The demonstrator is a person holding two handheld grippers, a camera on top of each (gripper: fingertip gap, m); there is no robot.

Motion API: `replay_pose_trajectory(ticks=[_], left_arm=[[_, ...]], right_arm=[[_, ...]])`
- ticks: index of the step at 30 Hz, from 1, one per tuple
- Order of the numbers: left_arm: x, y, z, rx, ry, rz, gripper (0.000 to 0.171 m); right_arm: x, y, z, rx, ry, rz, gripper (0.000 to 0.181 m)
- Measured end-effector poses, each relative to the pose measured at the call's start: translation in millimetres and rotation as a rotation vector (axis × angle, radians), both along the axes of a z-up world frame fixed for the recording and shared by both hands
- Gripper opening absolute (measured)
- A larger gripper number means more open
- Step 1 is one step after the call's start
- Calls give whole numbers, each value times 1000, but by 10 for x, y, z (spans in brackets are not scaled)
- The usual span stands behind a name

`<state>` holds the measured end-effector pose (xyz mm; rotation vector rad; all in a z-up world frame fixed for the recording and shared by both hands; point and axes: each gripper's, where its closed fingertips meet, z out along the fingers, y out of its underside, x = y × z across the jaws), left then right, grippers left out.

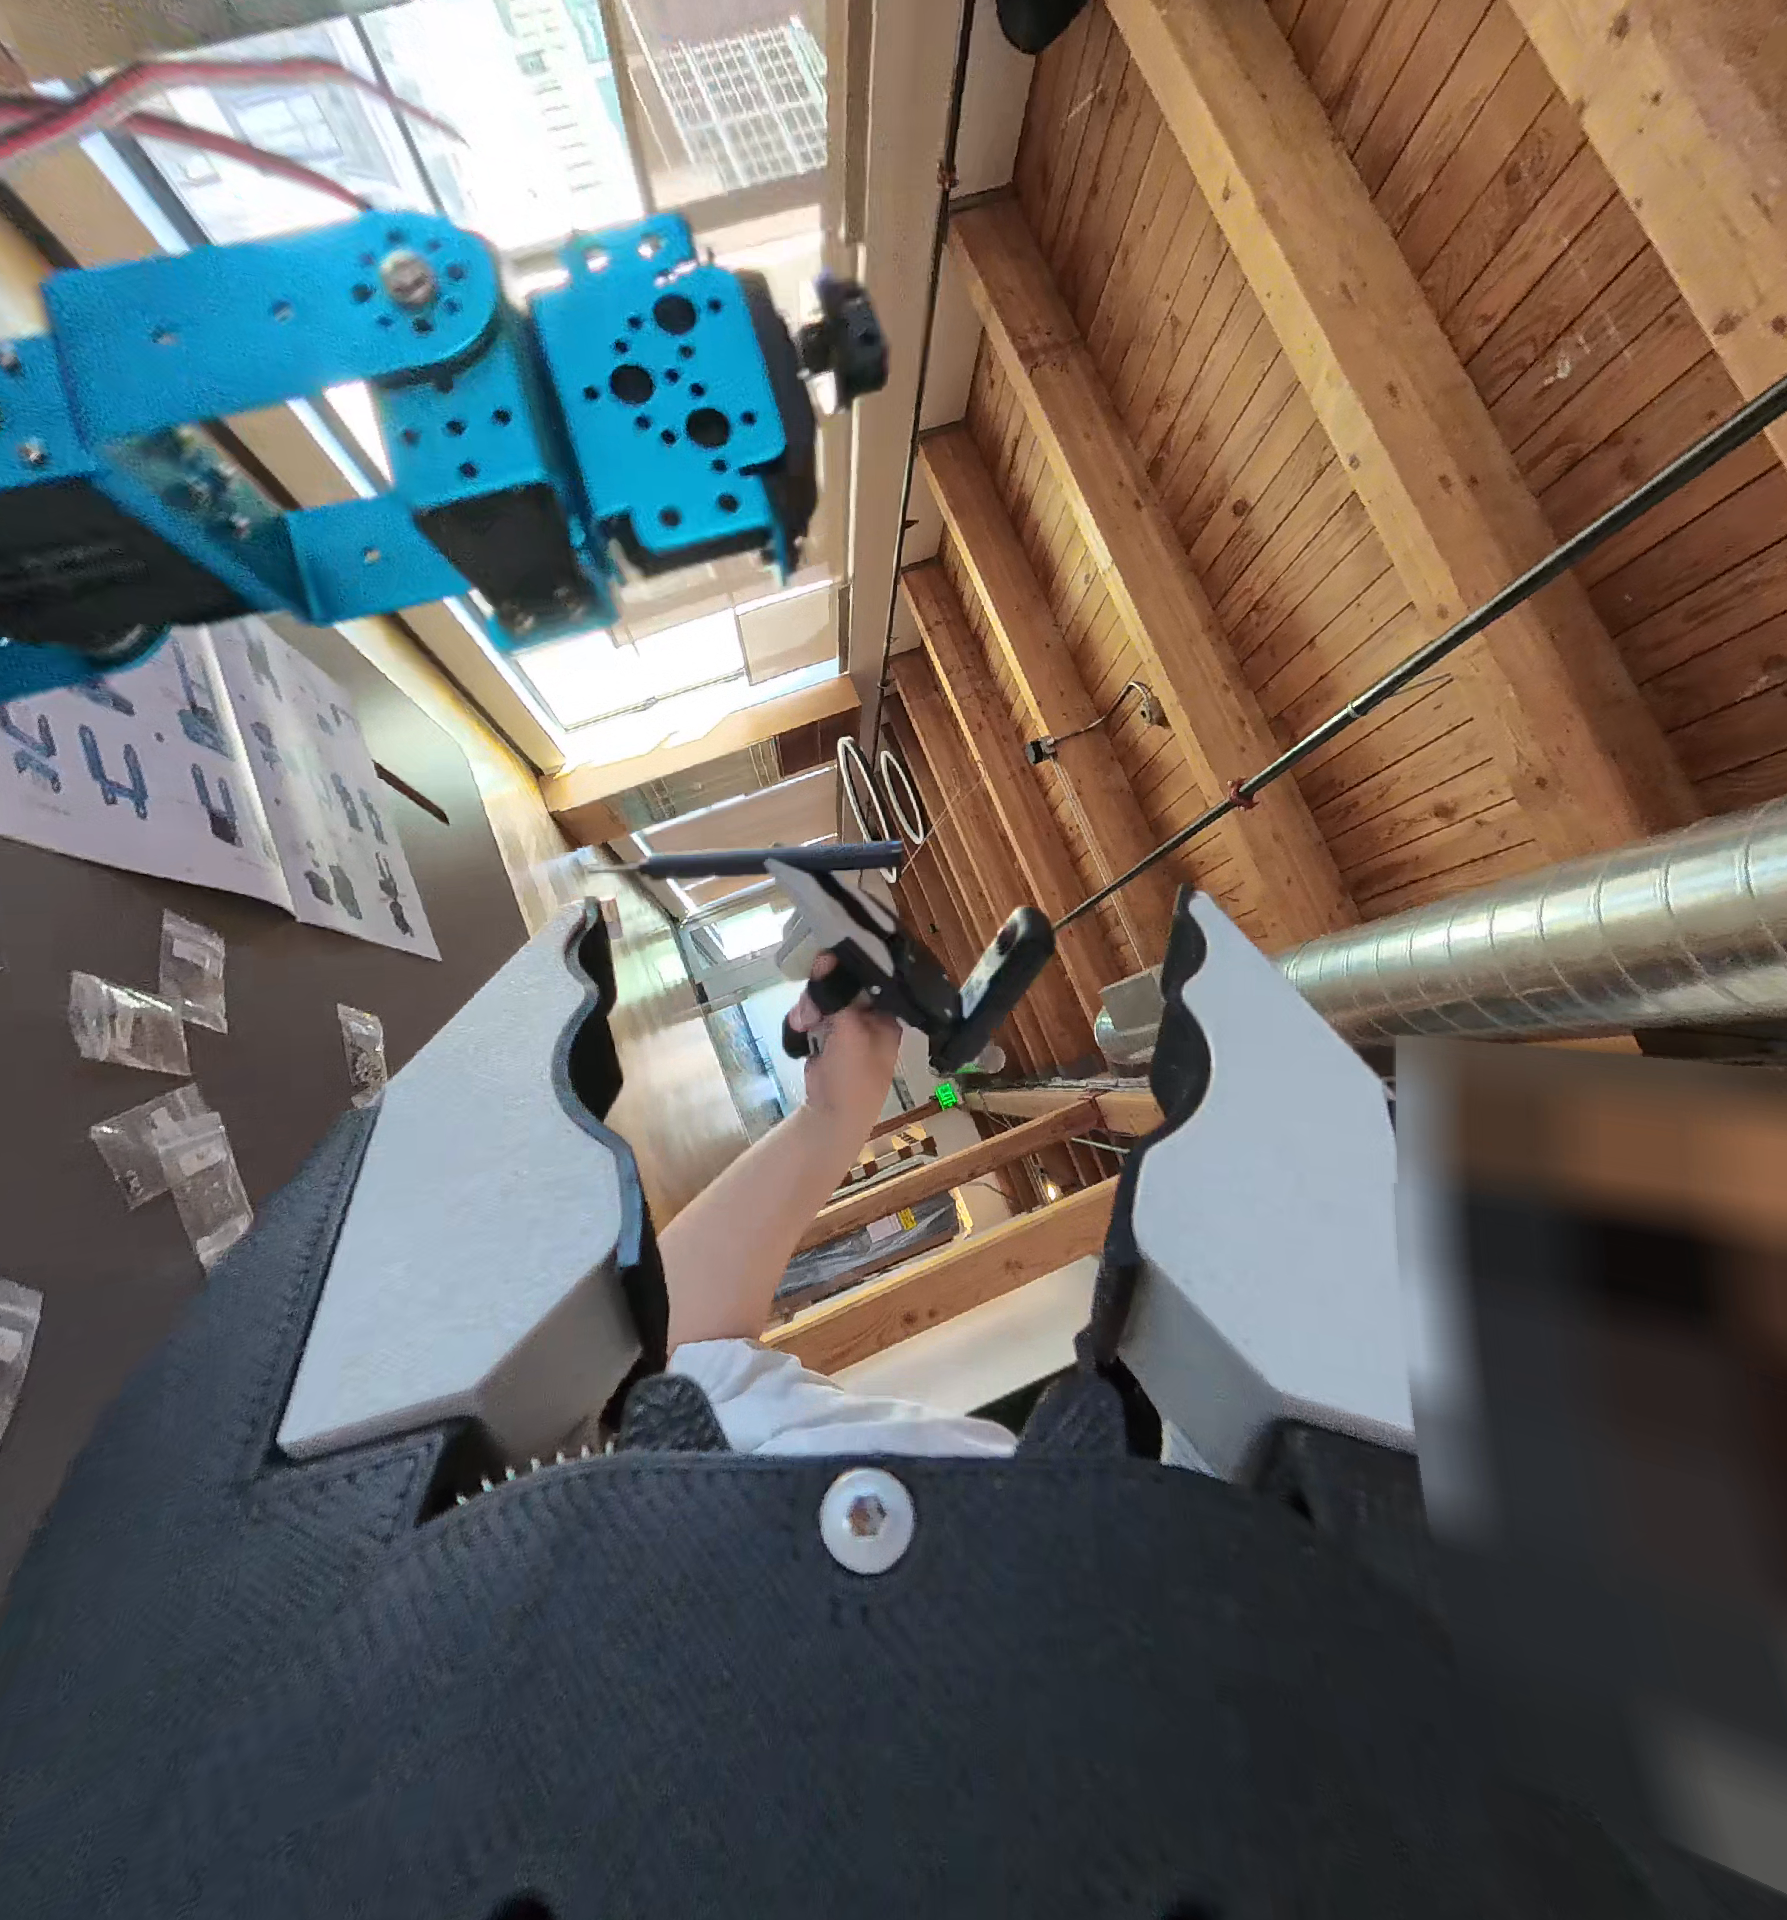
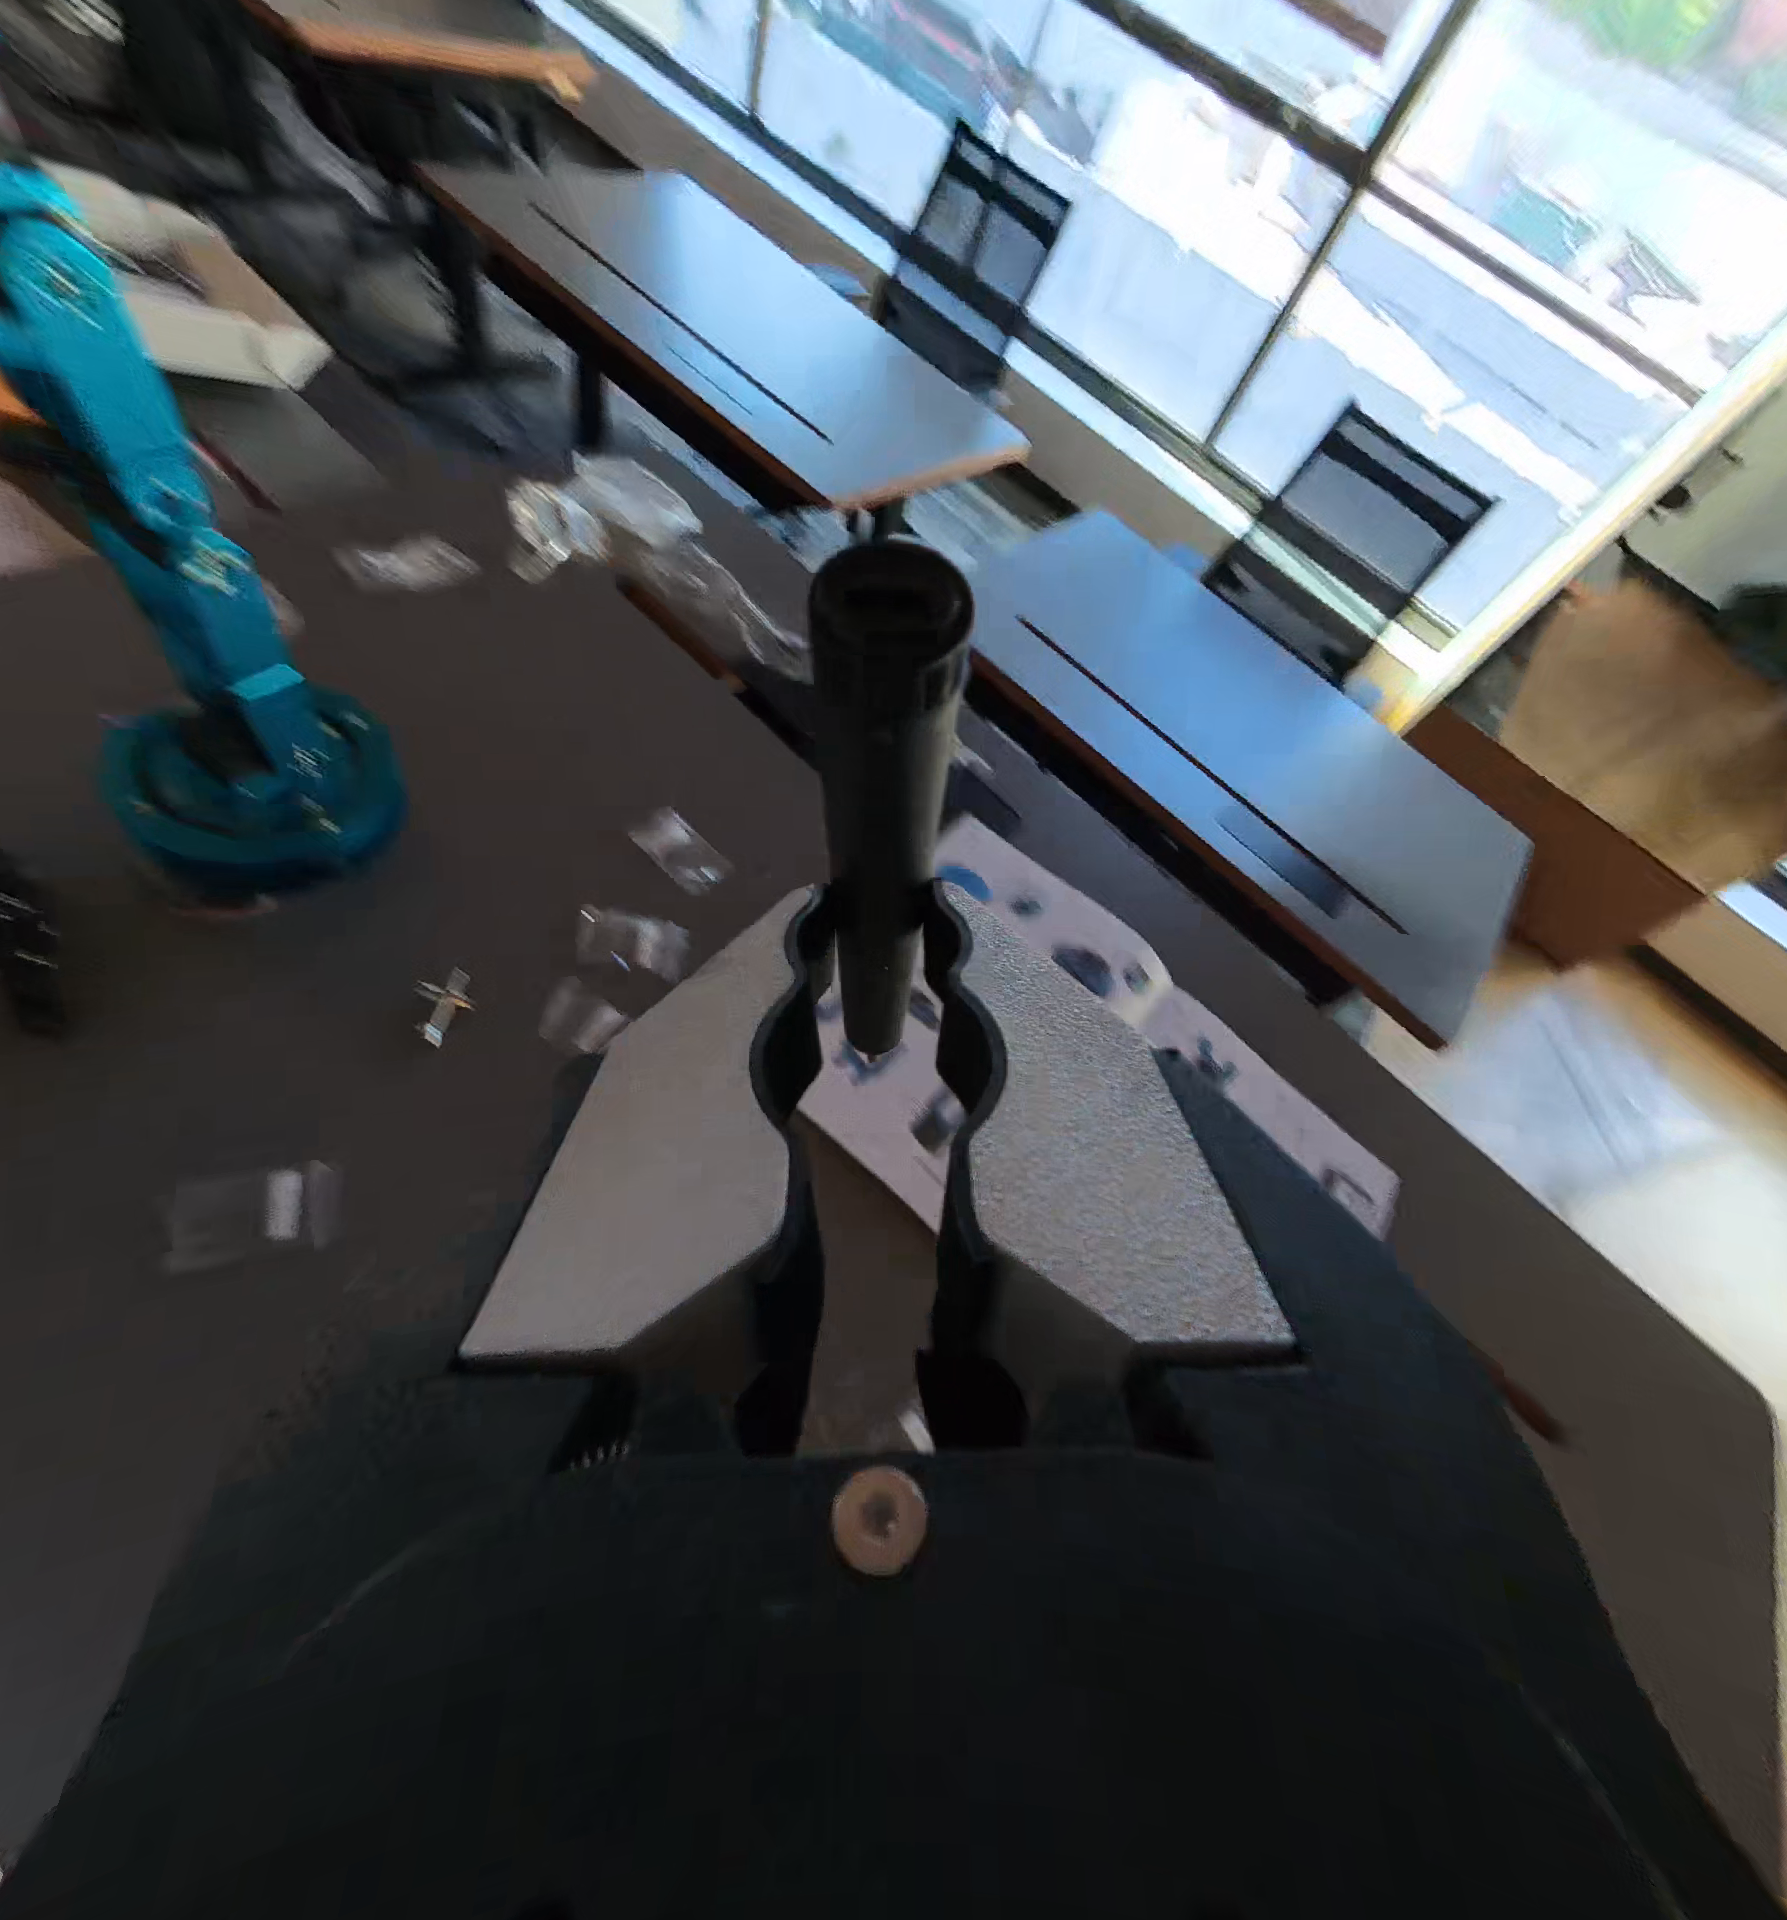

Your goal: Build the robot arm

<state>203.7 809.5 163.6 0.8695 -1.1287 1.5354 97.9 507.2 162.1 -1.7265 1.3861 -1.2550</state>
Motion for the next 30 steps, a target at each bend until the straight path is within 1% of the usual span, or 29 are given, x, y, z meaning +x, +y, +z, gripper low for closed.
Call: replay_pose_trajectory(ticks=[2,4,7,9,13,17,23,26,30], left_arm=[[19,-19,91,-8,0,-28,105],[17,-59,168,-11,8,-61,106],[59,-126,256,-9,18,-71,106],[116,-176,303,-6,15,-55,107],[203,-271,370,-15,20,2,107],[275,-327,351,-31,57,56,107],[351,-348,314,-55,87,125,106],[368,-371,322,-61,92,134,107],[382,-385,350,-76,83,134,106]], right_arm=[[203,298,178,40,-40,102,16],[387,551,295,59,-62,187,16],[603,895,382,95,-64,315,15],[710,1058,428,104,-64,379,16],[883,1235,507,78,-74,452,16],[979,1371,607,77,-100,535,15],[1086,1687,767,121,-128,714,15],[1147,1845,855,134,-134,790,16],[1246,1954,944,140,-148,836,15]])
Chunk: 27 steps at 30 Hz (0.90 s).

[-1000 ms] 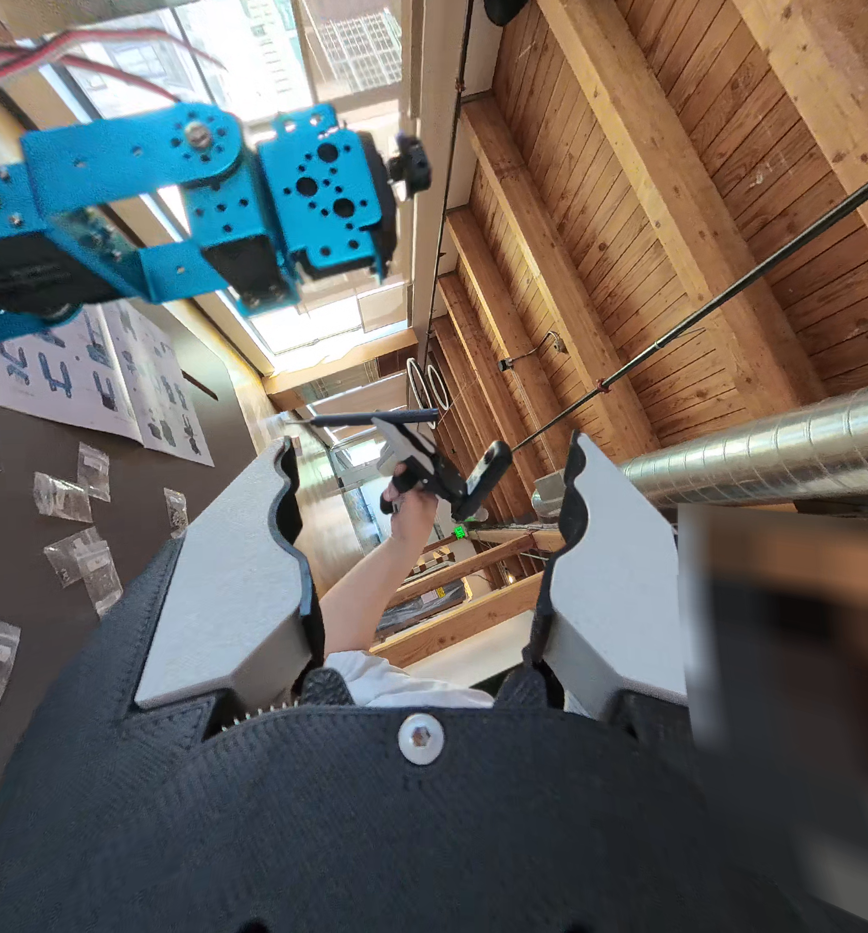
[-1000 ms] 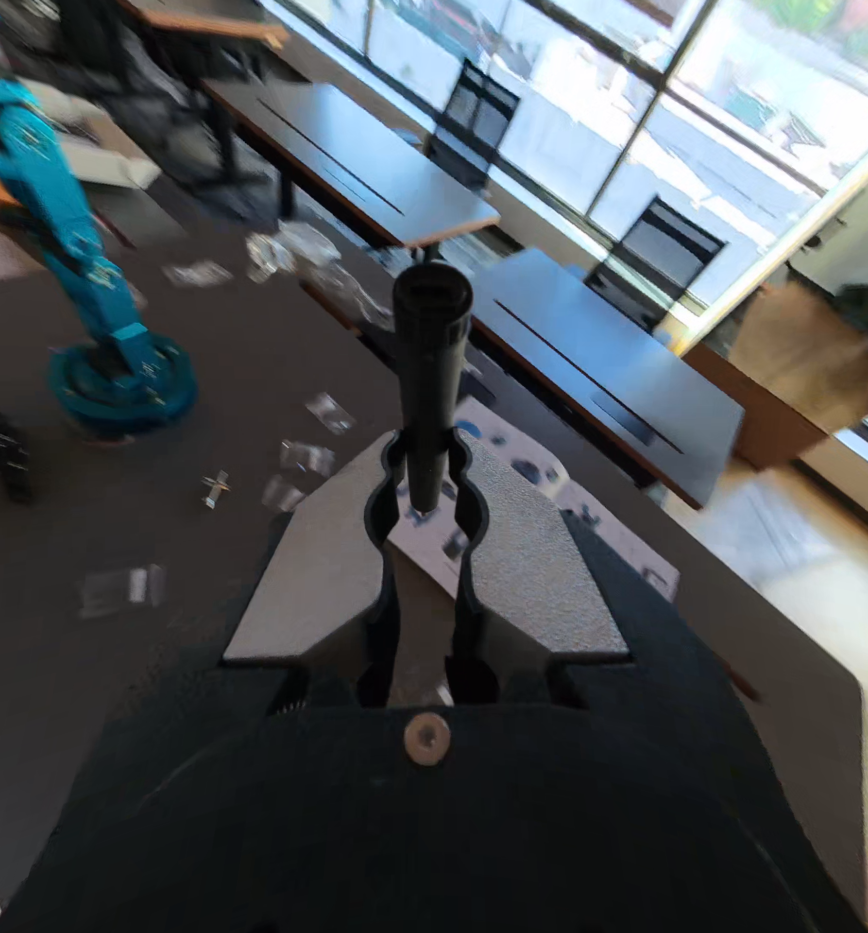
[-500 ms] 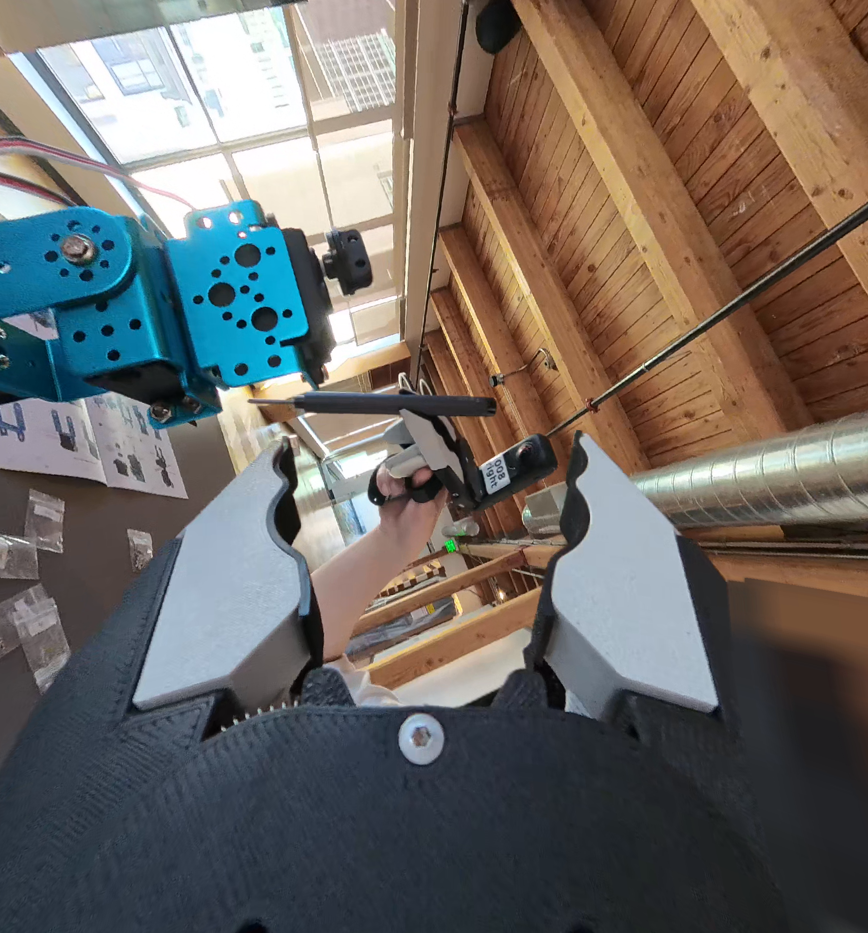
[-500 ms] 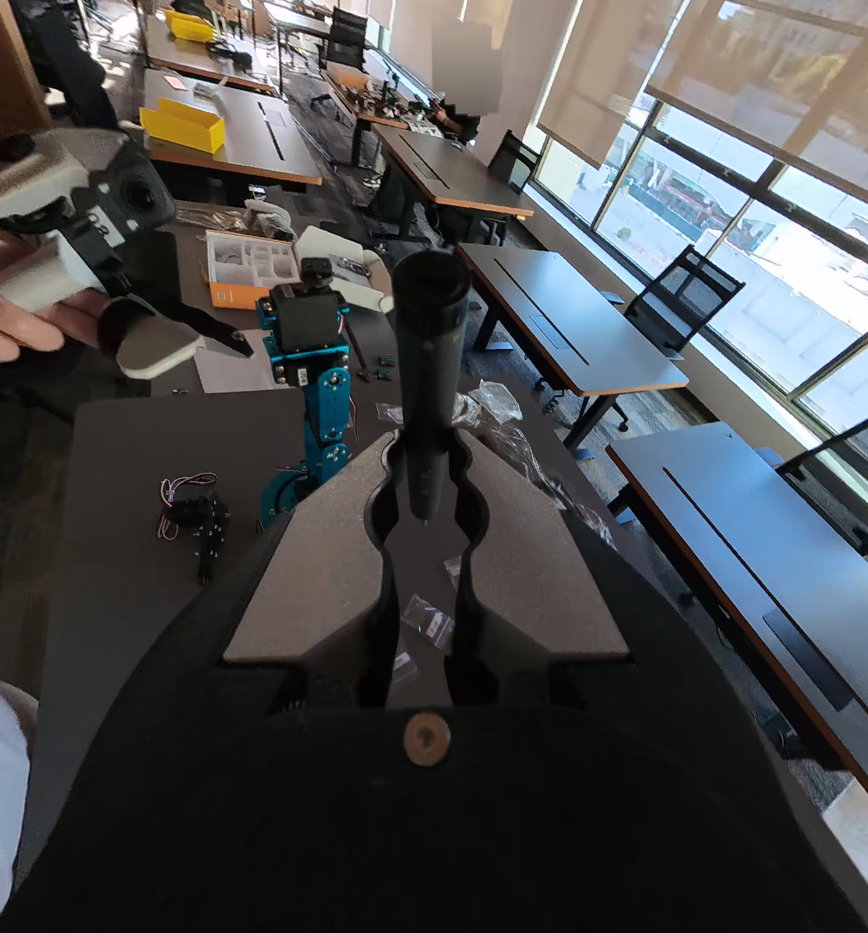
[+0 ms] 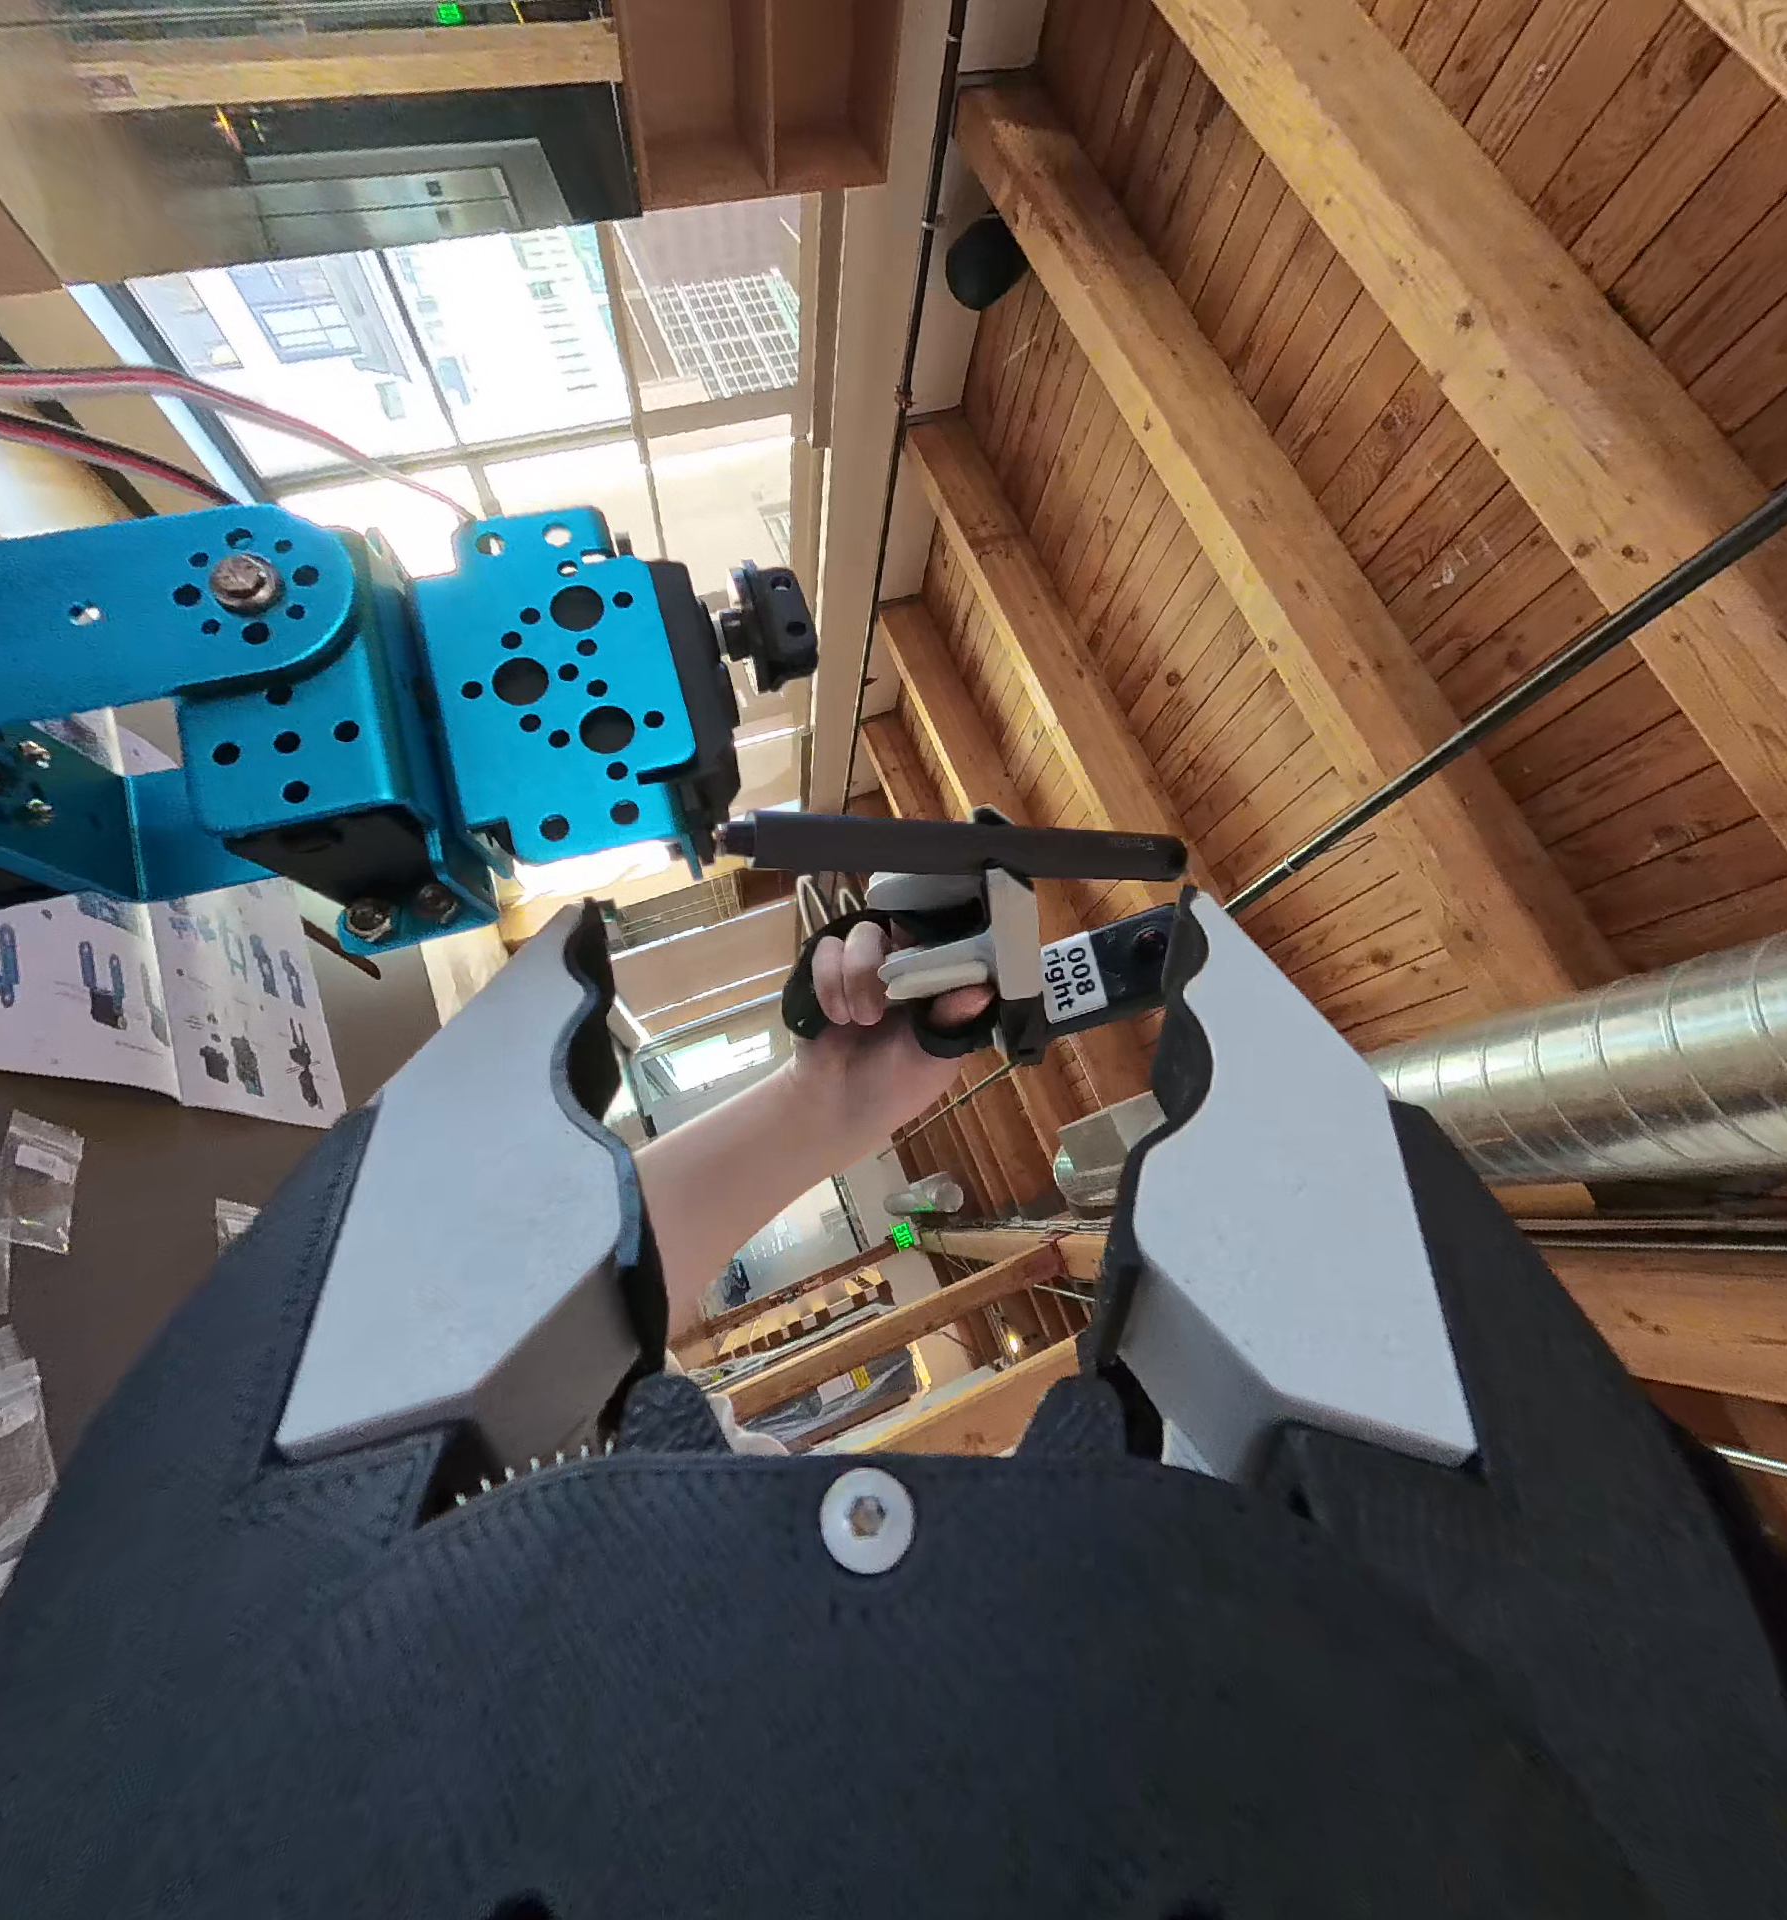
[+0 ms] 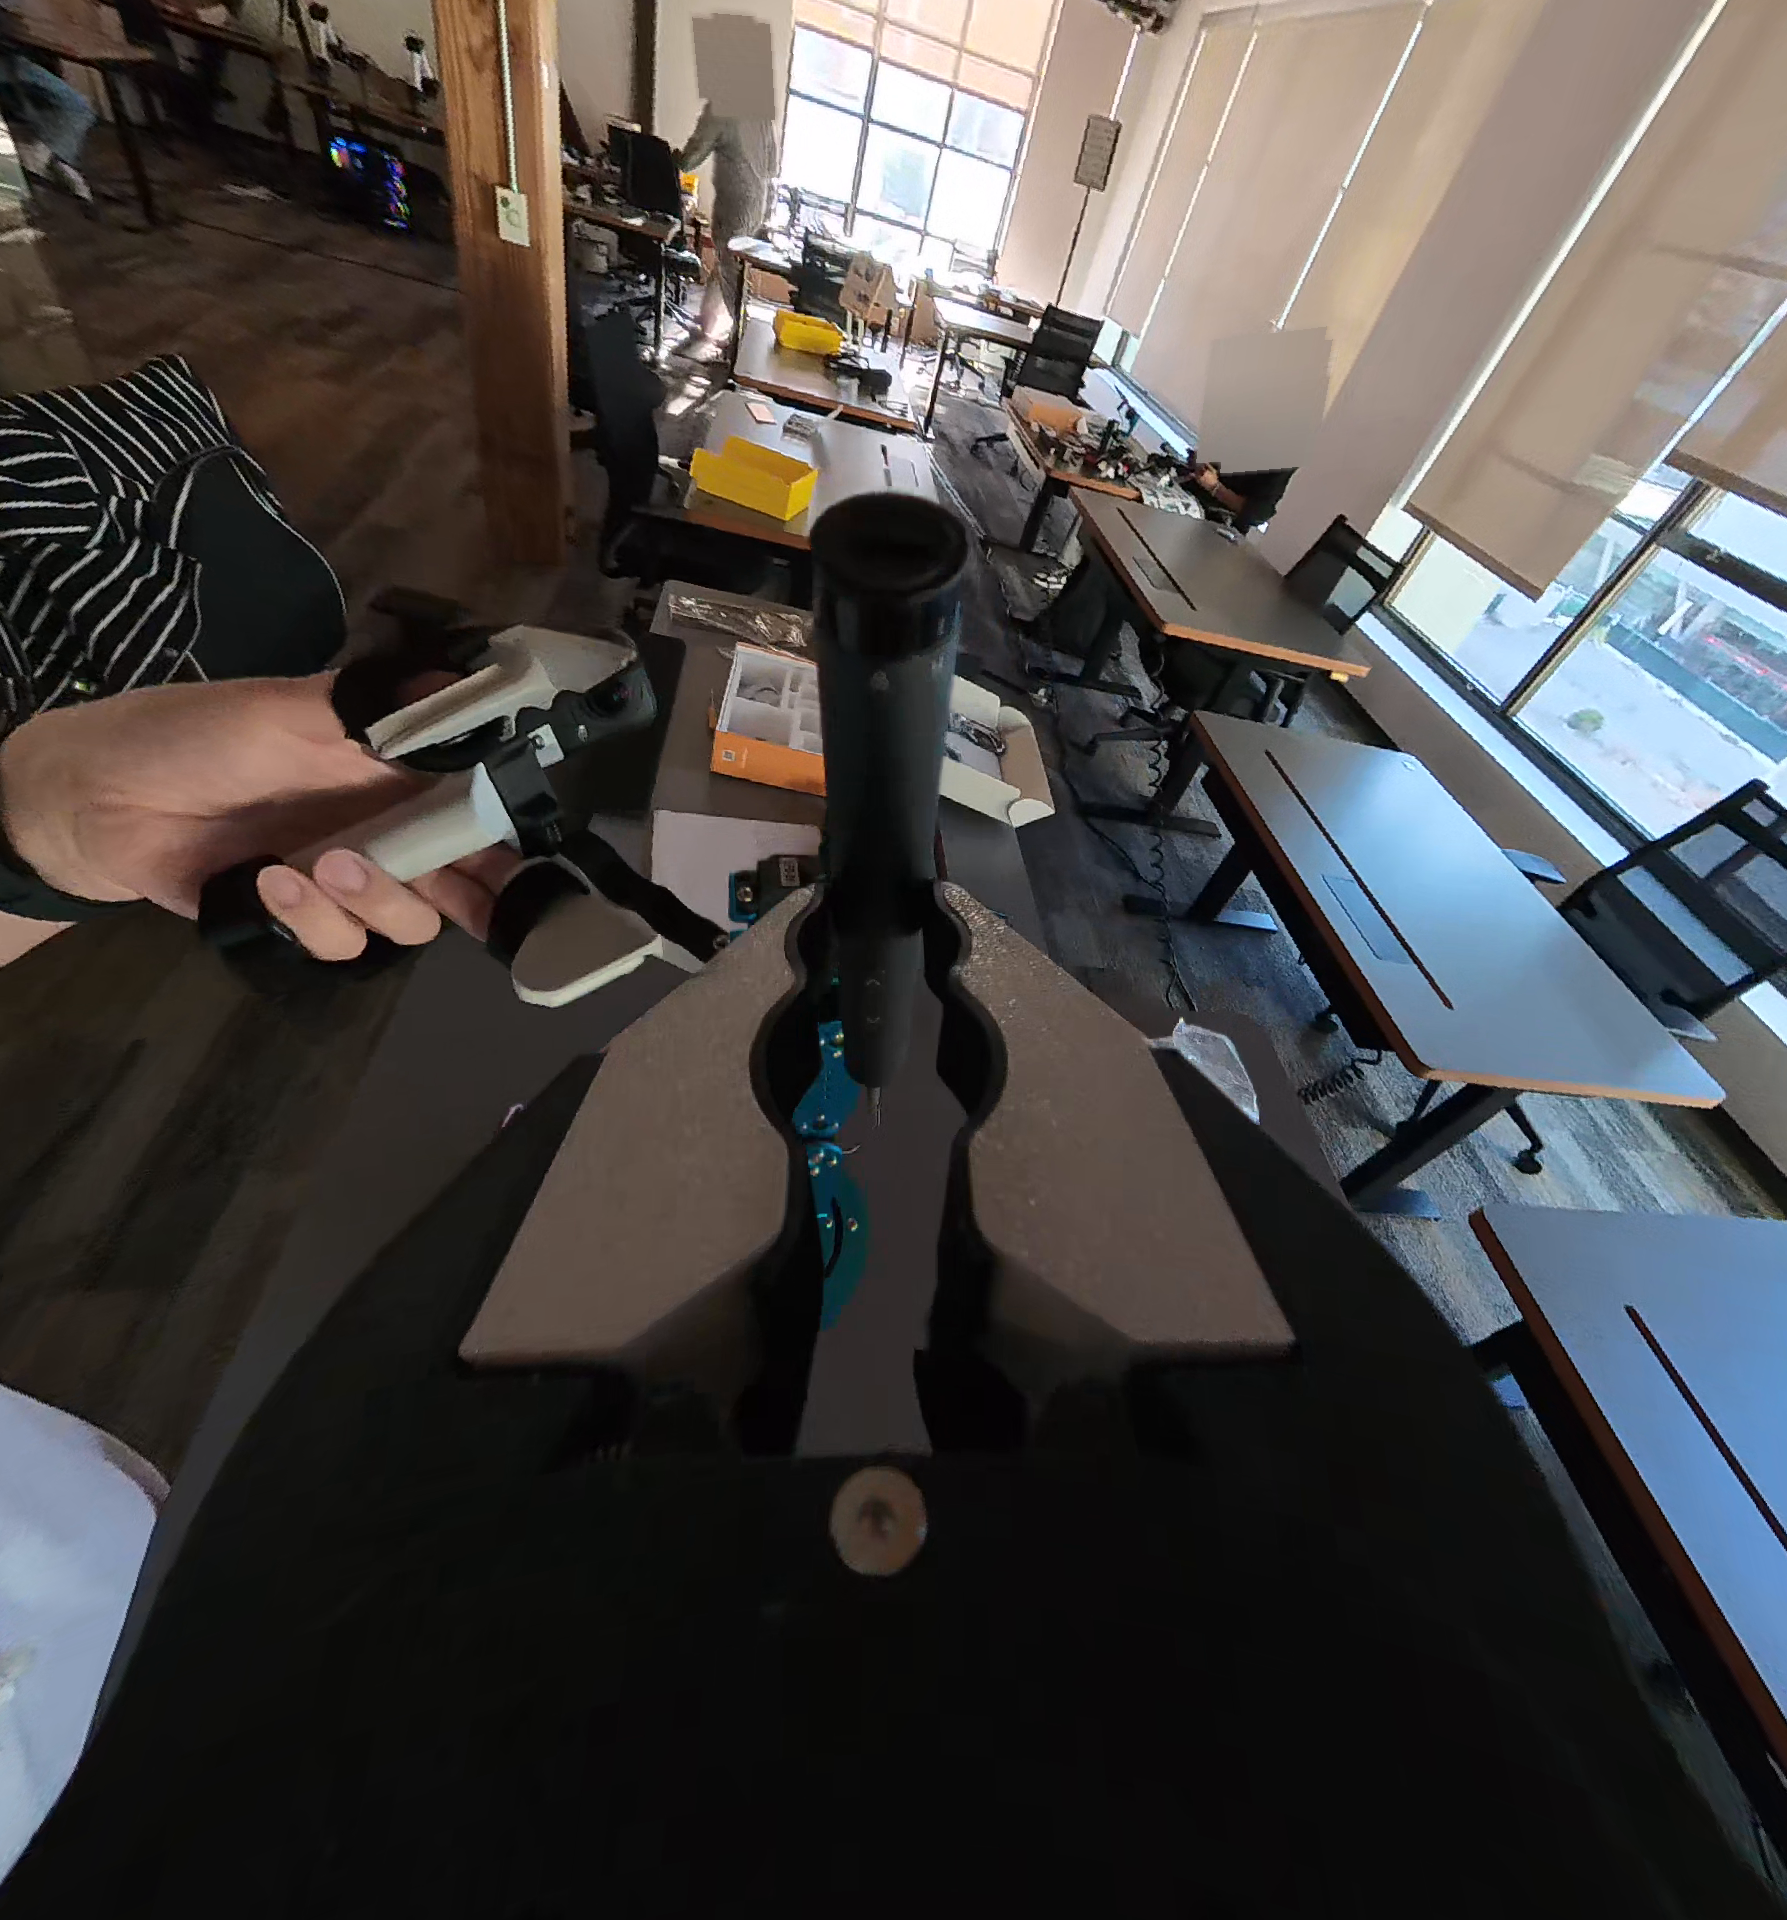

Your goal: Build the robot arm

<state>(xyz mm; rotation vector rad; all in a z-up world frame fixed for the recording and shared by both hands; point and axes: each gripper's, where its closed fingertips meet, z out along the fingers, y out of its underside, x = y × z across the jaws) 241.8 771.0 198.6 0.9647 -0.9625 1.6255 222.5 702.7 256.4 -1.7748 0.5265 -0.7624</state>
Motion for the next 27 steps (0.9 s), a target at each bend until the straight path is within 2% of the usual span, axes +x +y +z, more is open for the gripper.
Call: replay_pose_trajectory(ticks=[27], left_arm=[[101,23,47,-55,28,-57,92]], right_arm=[[61,256,-13,2,-7,96,15]])
